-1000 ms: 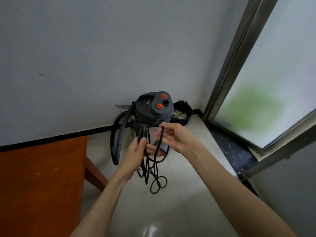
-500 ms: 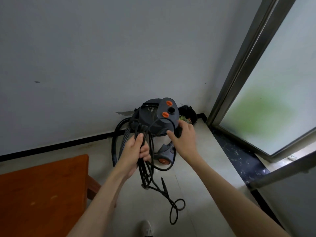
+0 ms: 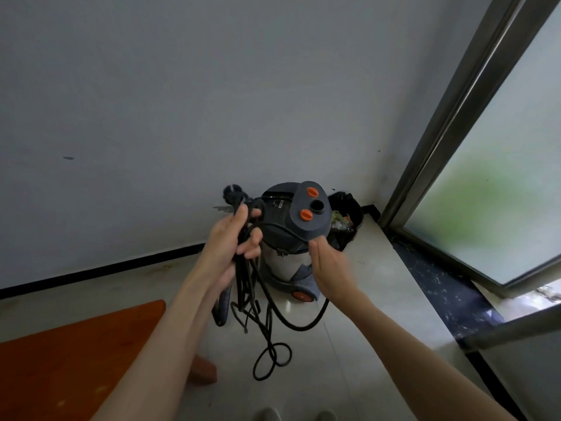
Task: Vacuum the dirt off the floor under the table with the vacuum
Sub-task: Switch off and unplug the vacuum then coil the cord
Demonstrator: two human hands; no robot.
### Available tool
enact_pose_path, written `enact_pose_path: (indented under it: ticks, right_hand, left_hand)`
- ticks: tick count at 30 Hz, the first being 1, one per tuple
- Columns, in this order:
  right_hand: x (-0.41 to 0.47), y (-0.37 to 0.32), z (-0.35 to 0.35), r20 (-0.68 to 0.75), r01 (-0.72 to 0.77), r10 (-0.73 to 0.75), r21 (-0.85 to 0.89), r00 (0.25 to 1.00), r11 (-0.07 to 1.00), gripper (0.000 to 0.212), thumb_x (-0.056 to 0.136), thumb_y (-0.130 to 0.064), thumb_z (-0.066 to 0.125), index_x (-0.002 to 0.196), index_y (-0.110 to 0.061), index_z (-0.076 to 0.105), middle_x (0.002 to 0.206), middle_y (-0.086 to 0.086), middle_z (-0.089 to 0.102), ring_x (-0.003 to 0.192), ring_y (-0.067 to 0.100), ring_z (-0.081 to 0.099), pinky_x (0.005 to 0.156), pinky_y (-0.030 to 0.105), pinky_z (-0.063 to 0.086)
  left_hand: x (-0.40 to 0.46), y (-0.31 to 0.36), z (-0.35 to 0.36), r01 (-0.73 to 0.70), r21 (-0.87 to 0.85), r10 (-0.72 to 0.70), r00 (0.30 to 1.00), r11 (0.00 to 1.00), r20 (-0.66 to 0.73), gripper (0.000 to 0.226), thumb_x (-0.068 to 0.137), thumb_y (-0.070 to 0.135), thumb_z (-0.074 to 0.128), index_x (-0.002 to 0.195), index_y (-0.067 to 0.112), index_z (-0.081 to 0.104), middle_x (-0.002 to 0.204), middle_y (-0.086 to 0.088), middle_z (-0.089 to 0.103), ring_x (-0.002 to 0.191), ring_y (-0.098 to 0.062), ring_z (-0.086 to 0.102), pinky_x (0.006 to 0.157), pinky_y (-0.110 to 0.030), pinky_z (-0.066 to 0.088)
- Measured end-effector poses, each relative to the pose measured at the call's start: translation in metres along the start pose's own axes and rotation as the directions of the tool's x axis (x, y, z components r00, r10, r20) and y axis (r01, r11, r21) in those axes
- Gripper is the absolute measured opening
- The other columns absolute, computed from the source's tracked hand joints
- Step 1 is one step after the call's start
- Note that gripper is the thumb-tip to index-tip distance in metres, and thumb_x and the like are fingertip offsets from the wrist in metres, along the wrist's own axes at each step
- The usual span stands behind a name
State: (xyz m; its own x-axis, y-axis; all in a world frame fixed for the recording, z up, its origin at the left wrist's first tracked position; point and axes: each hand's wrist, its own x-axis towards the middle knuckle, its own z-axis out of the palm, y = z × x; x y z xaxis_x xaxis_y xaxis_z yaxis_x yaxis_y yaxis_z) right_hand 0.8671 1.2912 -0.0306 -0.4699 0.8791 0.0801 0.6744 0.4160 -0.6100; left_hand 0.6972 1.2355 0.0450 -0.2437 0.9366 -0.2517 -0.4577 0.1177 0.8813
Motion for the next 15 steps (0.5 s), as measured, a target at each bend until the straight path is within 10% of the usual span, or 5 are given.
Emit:
enact_pose_path:
  ticks: [6,11,15]
  right_hand:
    - [0.030,0.006,-0.016,-0.106,0.106,-0.104,0.015,0.989,0.994,0.022,0.096,-0.036,0.049,0.099,-0.014,0.051,0.075,-0.009,0.048,0.071,0.015,0.052,0.070,0.037,0.049]
    - [0.056,-0.005,-0.043,-0.142,0.440,-0.434,0.010,0.889,0.898,0.038,0.096,-0.035,0.040,0.104,-0.006,0.064,0.090,0.007,0.061,0.078,0.022,0.059,0.065,0.035,0.047]
    - [0.069,0.009,-0.044,-0.216,0.407,-0.386,0.063,0.897,0.911,0.045,0.095,-0.034,0.032,0.093,-0.002,0.063,0.078,0.006,0.055,0.068,0.022,0.052,0.063,0.036,0.044]
  left_hand:
    - [0.016,0.008,0.014,0.054,0.073,-0.058,0.998,0.996,0.041,0.026,0.100,0.026,0.038,0.101,0.005,0.054,0.042,0.005,0.032,0.030,-0.003,0.023,0.031,-0.015,0.023]
    - [0.014,-0.004,0.020,0.122,0.146,-0.130,0.990,0.982,0.046,0.034,0.097,0.031,0.041,0.085,0.001,0.052,0.041,0.007,0.025,0.029,-0.002,0.019,0.034,-0.013,0.018]
    - [0.013,-0.003,0.035,0.104,0.231,-0.124,0.990,0.968,0.073,0.033,0.099,0.032,0.038,0.088,0.004,0.053,0.045,0.007,0.026,0.032,-0.003,0.022,0.035,-0.015,0.020]
